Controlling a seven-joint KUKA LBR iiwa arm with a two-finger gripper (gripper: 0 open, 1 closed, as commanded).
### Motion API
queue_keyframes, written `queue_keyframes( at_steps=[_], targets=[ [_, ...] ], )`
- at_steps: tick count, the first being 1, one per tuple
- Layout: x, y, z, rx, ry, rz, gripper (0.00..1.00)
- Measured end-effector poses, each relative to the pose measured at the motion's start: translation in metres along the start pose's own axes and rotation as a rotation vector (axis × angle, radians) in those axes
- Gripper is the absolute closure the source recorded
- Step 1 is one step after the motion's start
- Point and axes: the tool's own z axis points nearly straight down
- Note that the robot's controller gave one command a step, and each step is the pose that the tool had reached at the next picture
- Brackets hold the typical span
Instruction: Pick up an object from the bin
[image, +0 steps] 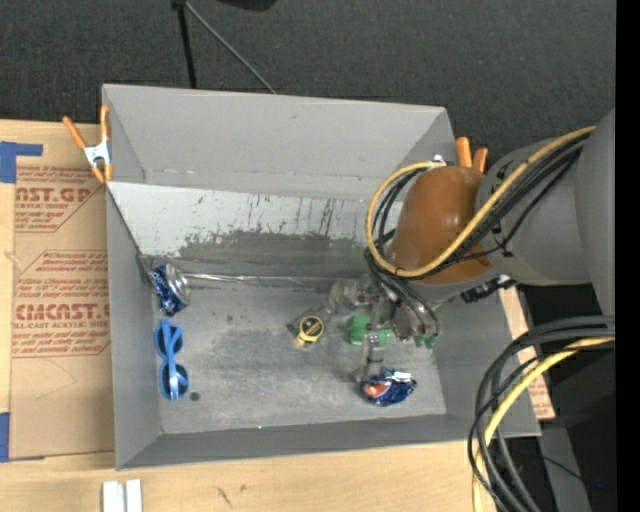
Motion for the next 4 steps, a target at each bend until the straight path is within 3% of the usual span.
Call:
queue_keyframes(
  at_steps=[1,2,3,4],
  targets=[
    [0.044,-0.053,-0.008,0.001,-0.007,-0.427,0.00],
    [0.001,-0.116,0.011,-0.016,-0.010,-0.392,0.00],
    [0.000,-0.117,0.009,-0.008,-0.014,-0.403,1.00],
    [-0.021,-0.112,0.013,-0.013,0.023,-0.366,1.00]
  ],
)
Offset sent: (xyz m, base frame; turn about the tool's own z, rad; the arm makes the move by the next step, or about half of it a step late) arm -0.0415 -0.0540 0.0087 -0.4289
